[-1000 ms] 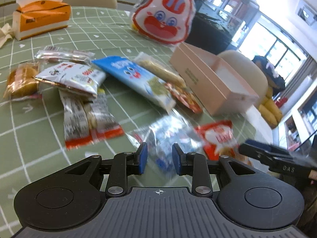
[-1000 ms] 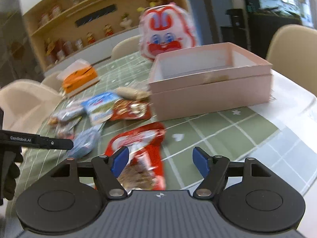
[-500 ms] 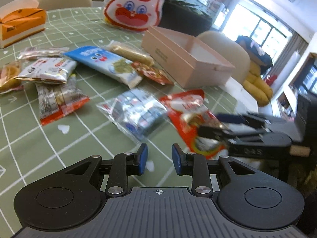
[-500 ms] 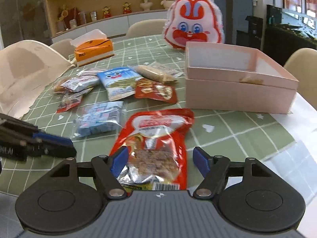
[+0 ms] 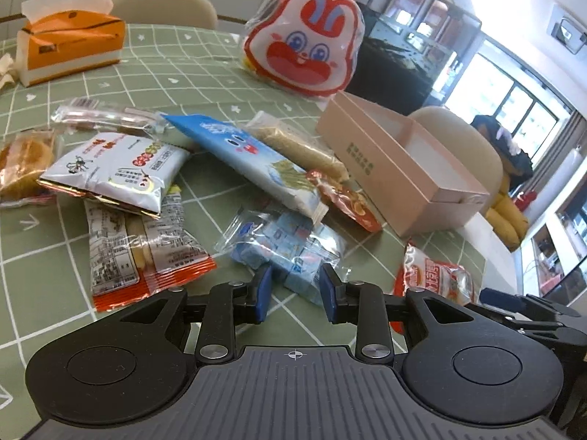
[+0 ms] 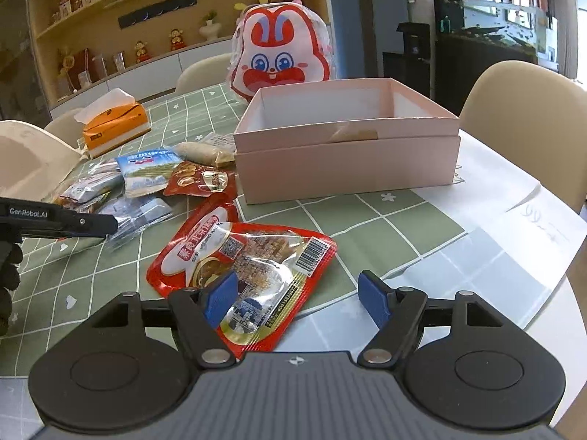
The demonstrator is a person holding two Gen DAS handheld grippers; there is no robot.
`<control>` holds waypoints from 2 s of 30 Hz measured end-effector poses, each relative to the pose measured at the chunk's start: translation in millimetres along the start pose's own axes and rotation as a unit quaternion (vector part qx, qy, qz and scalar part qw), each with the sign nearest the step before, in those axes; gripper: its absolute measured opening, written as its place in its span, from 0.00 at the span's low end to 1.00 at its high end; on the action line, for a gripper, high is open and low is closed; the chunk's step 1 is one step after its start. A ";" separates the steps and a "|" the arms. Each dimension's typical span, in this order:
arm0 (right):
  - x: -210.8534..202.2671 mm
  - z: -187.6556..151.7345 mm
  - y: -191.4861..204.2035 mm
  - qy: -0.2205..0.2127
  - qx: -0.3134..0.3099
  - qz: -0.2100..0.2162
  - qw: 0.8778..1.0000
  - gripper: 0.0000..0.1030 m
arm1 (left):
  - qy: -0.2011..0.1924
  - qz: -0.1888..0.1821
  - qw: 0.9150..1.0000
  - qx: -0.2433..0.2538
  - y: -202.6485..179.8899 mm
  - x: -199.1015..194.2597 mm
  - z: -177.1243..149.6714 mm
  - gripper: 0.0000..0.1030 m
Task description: Organize snacks
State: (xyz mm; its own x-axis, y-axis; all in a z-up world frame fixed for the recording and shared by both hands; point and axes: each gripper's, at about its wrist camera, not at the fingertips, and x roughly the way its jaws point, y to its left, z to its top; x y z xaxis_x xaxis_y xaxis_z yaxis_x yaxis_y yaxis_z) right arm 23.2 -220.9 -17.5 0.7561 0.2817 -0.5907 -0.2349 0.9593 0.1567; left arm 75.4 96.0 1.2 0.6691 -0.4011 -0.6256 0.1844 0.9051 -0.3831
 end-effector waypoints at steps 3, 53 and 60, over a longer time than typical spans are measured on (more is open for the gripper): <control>-0.7 0.6 -3.8 -0.002 0.009 0.010 1.000 0.74 | 0.011 -0.015 1.000 0.011 -2.8 -4.4 -4.3 0.32; 16.0 22.6 41.0 0.027 -0.180 0.106 0.978 0.69 | 0.044 0.007 0.967 0.251 -38.2 6.7 8.8 0.40; 1.9 10.8 19.4 0.030 -0.123 0.068 0.990 0.58 | 0.014 0.026 0.985 0.169 -39.9 19.8 15.5 0.38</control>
State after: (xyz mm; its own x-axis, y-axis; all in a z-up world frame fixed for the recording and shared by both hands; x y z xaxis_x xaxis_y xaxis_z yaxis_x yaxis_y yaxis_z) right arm 26.7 -201.5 -7.0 0.6719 0.3982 -0.6245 -0.4785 0.8770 0.0444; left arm 92.4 54.1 14.6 0.6656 -0.3519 -0.6582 0.3816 0.9183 -0.1050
